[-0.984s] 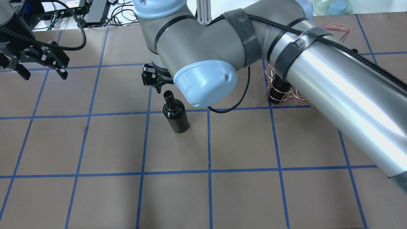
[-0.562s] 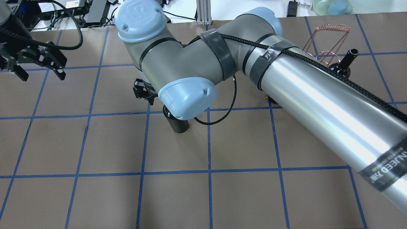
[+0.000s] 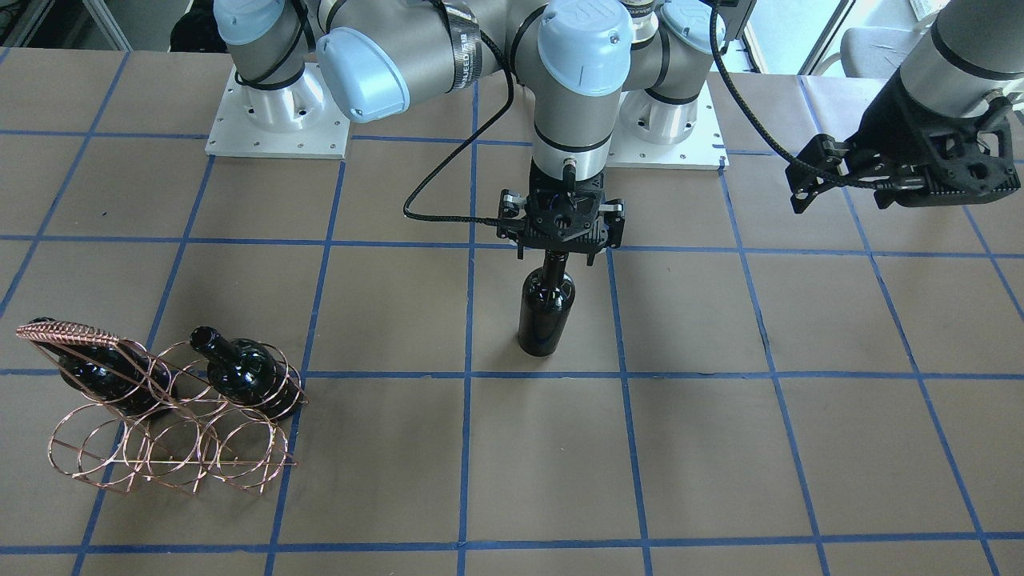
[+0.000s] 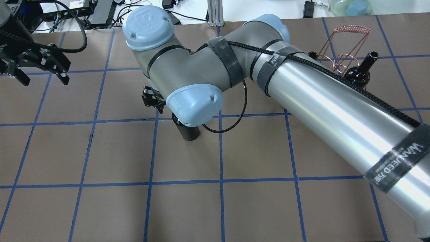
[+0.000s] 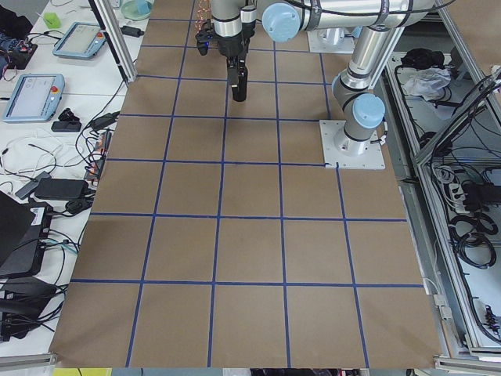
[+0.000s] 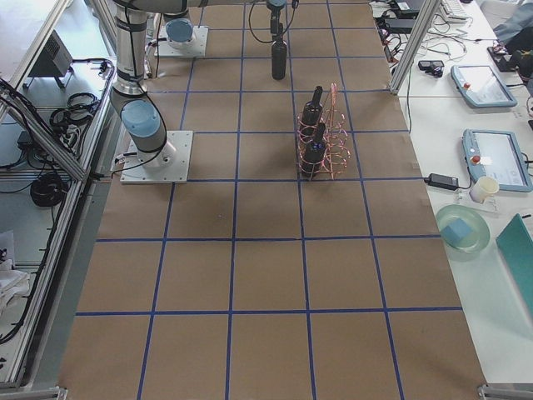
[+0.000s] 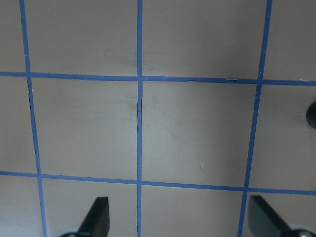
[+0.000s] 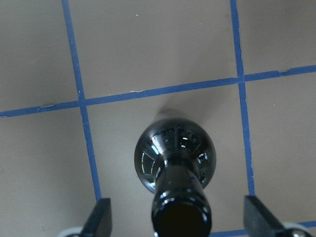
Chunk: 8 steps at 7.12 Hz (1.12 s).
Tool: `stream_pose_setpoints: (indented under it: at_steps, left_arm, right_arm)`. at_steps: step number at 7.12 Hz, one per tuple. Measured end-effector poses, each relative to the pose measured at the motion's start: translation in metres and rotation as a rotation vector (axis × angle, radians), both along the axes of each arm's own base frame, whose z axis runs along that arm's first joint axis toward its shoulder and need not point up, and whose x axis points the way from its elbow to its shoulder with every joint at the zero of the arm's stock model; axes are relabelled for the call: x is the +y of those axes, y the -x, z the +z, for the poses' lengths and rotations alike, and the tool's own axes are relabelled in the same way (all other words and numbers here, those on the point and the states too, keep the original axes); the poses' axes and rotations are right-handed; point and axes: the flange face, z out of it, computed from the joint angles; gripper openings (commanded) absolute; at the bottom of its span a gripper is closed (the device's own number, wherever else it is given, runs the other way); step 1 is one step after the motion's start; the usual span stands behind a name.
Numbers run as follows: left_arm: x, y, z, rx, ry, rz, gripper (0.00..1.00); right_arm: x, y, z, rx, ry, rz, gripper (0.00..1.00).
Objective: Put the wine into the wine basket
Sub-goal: 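Close the right gripper on the bottle neck and lift it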
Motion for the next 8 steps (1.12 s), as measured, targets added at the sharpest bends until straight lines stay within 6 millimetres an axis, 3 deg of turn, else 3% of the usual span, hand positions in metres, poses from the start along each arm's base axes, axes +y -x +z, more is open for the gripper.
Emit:
stream_pose_setpoints:
  at_steps: [5,6,8]
  left_arm:
    - [0.0006,-0.0014,-0.0005,0.0,-0.006,0.001,1.0]
    - [0.0007,-0.0016,-0.0005,0.0,-0.006,0.001,1.0]
    - [0.0008,-0.0019,-0.0006,-0.002,-0.008,0.002,1.0]
  right_arm:
    - [-0.0085,0.0054,-0.0015,0.013,0.018,0.016,0.78]
    - [-0.0091,0.0053,-0.0018,0.011,0.02,0.016,0.72]
    - [-0.0099,0.0047,-0.0045,0.01,0.015,0.019,0.51]
